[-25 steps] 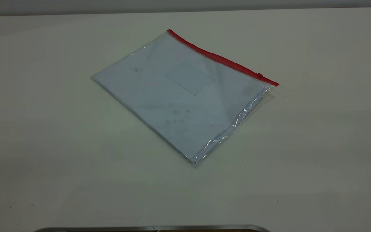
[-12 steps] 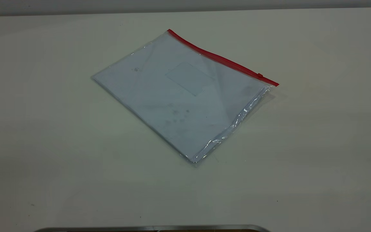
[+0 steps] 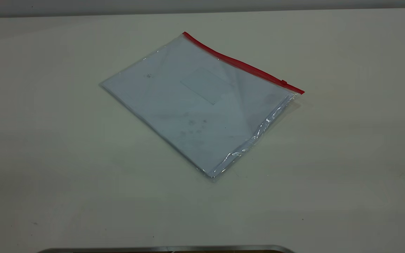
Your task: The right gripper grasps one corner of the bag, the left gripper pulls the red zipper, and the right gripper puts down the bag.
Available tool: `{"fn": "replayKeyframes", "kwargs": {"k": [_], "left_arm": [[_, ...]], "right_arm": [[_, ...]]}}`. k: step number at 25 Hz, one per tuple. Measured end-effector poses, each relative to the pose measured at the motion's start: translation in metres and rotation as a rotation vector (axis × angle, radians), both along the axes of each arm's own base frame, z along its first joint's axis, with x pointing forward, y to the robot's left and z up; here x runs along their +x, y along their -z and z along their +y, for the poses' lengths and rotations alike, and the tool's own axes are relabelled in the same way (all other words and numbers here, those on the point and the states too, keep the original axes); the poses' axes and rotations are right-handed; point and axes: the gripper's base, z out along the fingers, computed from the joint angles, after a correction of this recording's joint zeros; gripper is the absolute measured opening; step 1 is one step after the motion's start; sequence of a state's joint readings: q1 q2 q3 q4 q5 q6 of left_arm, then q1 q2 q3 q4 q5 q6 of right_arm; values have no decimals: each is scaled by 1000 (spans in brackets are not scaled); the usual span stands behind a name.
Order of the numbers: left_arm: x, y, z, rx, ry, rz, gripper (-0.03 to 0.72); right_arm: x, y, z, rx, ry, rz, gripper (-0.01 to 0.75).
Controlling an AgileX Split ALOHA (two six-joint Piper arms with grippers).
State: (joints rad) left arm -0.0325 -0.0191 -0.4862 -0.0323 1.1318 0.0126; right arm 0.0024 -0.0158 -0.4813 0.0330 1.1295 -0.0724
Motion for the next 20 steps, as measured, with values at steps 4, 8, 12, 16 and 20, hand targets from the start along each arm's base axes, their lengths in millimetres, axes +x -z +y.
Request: {"fn": "replayKeyframes", "kwargs": {"k": [4, 8, 12, 16, 20], "left_arm": [[0, 0, 0, 0, 0, 0, 425], [0, 0, 0, 0, 0, 0, 425], [0, 0, 0, 0, 0, 0, 425], [0, 0, 0, 0, 0, 0, 425], [0, 0, 0, 0, 0, 0, 425]], "right_arm": [[0, 0, 0, 0, 0, 0, 240], [0, 0, 0, -1, 1, 0, 240], [0, 0, -1, -13, 9, 0, 238], [0, 0, 1, 11, -7, 0, 238], [0, -1, 7, 71, -46, -8, 238]]}}
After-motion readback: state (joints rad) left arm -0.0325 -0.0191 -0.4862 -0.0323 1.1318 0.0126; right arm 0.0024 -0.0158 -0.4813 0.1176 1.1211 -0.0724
